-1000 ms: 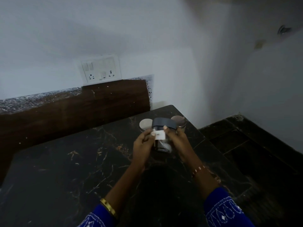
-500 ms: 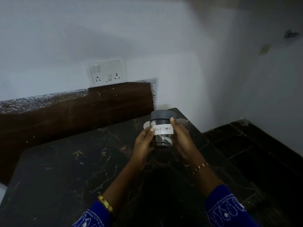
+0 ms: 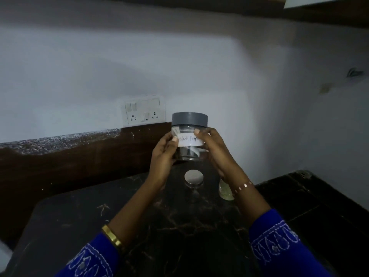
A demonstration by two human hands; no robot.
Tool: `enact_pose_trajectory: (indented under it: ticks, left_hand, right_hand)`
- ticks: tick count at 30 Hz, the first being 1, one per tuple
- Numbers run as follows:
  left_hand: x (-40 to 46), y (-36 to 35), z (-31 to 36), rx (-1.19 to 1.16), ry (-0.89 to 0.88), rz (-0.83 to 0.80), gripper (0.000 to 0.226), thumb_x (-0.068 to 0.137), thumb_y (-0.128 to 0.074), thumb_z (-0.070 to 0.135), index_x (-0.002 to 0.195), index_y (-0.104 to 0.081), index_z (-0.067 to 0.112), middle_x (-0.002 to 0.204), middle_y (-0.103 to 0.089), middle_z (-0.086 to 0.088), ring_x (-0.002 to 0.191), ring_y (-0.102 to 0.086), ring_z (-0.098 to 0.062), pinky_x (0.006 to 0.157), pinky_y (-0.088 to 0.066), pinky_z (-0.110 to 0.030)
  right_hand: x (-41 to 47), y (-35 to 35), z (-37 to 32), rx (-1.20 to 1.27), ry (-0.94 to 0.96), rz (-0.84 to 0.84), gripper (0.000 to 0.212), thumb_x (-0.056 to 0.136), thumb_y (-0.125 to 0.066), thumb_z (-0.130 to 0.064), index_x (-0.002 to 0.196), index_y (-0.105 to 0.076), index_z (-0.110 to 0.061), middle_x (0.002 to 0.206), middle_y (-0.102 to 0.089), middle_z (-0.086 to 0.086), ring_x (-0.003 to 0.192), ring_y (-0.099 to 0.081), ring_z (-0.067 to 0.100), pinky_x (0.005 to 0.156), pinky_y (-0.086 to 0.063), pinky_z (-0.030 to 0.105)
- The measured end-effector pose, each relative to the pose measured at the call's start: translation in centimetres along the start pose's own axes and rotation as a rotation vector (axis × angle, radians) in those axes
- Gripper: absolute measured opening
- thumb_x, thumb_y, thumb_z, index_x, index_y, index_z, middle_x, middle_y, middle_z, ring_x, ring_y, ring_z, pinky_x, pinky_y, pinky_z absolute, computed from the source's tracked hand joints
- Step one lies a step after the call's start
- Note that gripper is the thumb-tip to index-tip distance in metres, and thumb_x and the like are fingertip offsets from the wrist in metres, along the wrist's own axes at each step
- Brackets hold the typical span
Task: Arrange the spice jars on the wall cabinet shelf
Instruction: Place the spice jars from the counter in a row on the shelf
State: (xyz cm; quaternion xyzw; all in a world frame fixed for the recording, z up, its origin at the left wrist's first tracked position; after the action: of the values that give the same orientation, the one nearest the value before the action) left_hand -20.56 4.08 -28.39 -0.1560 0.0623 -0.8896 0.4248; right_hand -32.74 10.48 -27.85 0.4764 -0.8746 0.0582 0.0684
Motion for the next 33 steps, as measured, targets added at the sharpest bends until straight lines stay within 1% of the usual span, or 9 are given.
enact_pose_trajectory:
  ticks: [5,12,14,18,21,25,27,29,33]
  left_hand:
    - [1.8,-0.1,4.6,-0.004,-0.118,-0.032,0.039,0.095,-0.042,0.018,0.134,-0.043,0.011,0.111,-0.062,-0.001,0.103,-0.061,-0.014,0.090,-0.052,-0.033]
    - [5.2,-3.5,13.7,0.194,-0.382,-0.001,0.037,0.097,-0.041,0.021,0.133,-0.043,0.015,0.115,-0.060,-0.001,0.103,-0.060,-0.015,0.087,-0.053,-0.029]
    - [6.4,-4.8,16.4,0.249,-0.446,0.010,0.036,0.097,-0.040,0.023,0.132,-0.044,0.017,0.109,-0.061,0.003,0.097,-0.062,-0.009,0.083,-0.054,-0.023]
    - [9.1,-7.9,21.2,0.328,-0.516,0.012,0.034,0.097,-0.041,0.026,0.128,-0.049,0.017,0.108,-0.064,-0.001,0.096,-0.062,-0.014,0.085,-0.052,-0.027]
    - [10.9,-9.9,24.6,0.422,-0.578,0.036,0.024,0.096,-0.043,0.028,0.116,-0.055,0.023,0.095,-0.066,0.009,0.085,-0.063,-0.004,0.083,-0.051,-0.023]
    - [13.2,-11.6,29.0,0.554,-0.640,0.131,0.023,0.095,-0.047,0.026,0.115,-0.056,0.022,0.087,-0.062,0.009,0.084,-0.063,-0.011,0.091,-0.051,-0.036]
    - [14.6,-12.1,31.1,0.620,-0.643,0.185,0.032,0.095,-0.047,0.024,0.125,-0.052,0.015,0.093,-0.062,0.000,0.092,-0.064,-0.019,0.093,-0.051,-0.039]
    - [16.1,-12.4,32.7,0.700,-0.636,0.226,0.037,0.095,-0.048,0.022,0.130,-0.048,0.011,0.104,-0.064,-0.010,0.100,-0.063,-0.026,0.092,-0.051,-0.039]
    - [18.7,-12.4,34.7,0.846,-0.657,0.327,0.040,0.091,-0.055,0.020,0.129,-0.050,0.007,0.095,-0.067,-0.013,0.092,-0.063,-0.024,0.086,-0.050,-0.034]
  right_hand:
    - [1.6,-1.0,-5.2,-0.045,0.109,-0.014,0.032,0.091,-0.054,-0.032,0.118,-0.047,-0.015,0.109,-0.063,0.002,0.102,-0.063,0.020,0.084,-0.053,0.029]
    - [4.5,-0.9,-14.8,-0.133,0.294,-0.124,0.042,0.090,-0.057,-0.031,0.128,-0.045,-0.020,0.113,-0.063,-0.003,0.094,-0.064,0.010,0.066,-0.054,0.019]
    - [5.7,-0.4,-17.9,-0.148,0.352,-0.141,0.038,0.090,-0.057,-0.033,0.125,-0.047,-0.023,0.108,-0.064,-0.006,0.092,-0.064,0.008,0.064,-0.054,0.016]
    - [8.4,1.4,-23.4,-0.118,0.449,-0.152,0.030,0.087,-0.062,-0.034,0.114,-0.056,-0.024,0.101,-0.070,-0.005,0.084,-0.069,0.010,0.070,-0.056,0.024]
    - [10.4,2.8,-27.0,-0.068,0.514,-0.162,0.020,0.084,-0.067,-0.032,0.101,-0.058,-0.028,0.098,-0.070,-0.004,0.083,-0.070,0.008,0.064,-0.057,0.020]
    - [13.2,3.9,-31.3,-0.007,0.580,-0.111,0.047,0.079,-0.072,-0.031,0.117,-0.047,-0.018,0.108,-0.065,0.004,0.088,-0.068,0.013,0.055,-0.054,0.015]
    - [14.7,4.2,-33.3,-0.036,0.622,-0.060,0.054,0.078,-0.073,-0.033,0.121,-0.044,-0.017,0.109,-0.063,0.006,0.089,-0.067,0.014,0.061,-0.057,0.020]
    - [16.4,3.9,-34.8,-0.092,0.658,-0.034,0.059,0.079,-0.071,-0.034,0.126,-0.042,-0.014,0.112,-0.062,0.007,0.096,-0.066,0.020,0.077,-0.058,0.031]
    - [19.5,2.7,-37.0,-0.155,0.703,-0.070,0.051,0.086,-0.064,-0.033,0.128,-0.044,-0.012,0.112,-0.061,0.007,0.105,-0.063,0.024,0.094,-0.052,0.044]
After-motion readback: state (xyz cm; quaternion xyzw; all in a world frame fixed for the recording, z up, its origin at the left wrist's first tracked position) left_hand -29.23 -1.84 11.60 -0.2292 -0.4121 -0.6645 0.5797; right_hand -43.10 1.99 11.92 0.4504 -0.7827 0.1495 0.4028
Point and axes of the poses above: each hand's wrist, its own x-axis towards the middle knuckle, its own y-axis out of the back of the hand, z = x × y, the point moved 9 cm from there along x, towards the middle knuckle
